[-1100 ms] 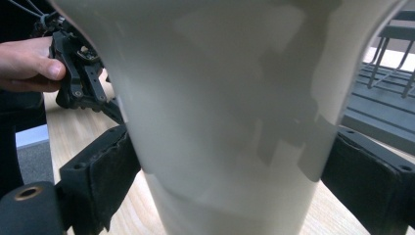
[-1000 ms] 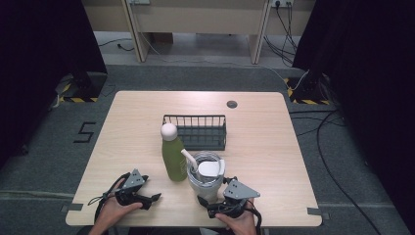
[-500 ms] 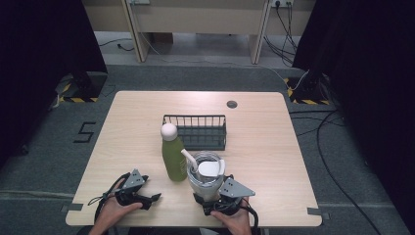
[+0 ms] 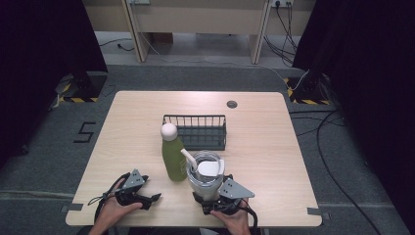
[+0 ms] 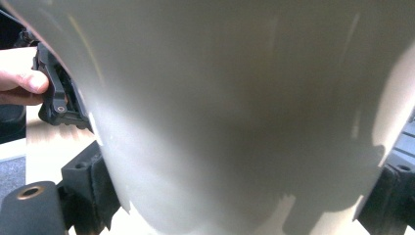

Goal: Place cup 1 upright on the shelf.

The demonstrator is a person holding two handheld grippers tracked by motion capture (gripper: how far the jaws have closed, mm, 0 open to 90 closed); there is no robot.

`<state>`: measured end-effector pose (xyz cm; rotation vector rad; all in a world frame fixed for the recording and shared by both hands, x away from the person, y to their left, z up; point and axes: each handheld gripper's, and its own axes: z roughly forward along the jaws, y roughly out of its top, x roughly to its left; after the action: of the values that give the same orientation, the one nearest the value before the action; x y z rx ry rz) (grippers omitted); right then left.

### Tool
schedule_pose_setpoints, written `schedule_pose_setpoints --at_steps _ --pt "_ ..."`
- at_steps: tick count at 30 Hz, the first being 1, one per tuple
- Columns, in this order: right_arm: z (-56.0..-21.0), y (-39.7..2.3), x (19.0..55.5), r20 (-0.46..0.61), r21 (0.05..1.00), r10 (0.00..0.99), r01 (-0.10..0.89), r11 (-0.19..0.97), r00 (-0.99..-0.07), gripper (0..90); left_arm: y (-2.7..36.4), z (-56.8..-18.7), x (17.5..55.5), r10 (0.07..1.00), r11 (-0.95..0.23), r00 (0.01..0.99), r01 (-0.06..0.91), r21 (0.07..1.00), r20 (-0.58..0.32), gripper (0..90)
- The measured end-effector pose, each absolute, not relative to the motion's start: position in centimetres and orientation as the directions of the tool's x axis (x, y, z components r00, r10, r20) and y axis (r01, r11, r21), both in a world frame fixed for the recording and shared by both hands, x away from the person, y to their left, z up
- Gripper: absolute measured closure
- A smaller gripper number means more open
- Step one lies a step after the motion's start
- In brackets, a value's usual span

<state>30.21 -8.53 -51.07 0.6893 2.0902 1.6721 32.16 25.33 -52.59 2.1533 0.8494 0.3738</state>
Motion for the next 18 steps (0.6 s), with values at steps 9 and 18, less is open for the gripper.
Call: schedule_pose_setpoints --at_steps 9,18 --pt "-50.4 -8.3 30.5 0.008 0.975 0.589 0.137 0.175 -0.808 10.6 25.4 -52.6 32.2 0.678 -0.477 0.735 0.451 0.755 -0.01 14.2" --pt "-49.7 -8.9 31.0 0.022 0.977 0.602 0.145 0.157 -0.798 10.7 25.4 -52.6 32.1 0.678 -0.476 0.735 0.452 0.754 -0.012 14.2"
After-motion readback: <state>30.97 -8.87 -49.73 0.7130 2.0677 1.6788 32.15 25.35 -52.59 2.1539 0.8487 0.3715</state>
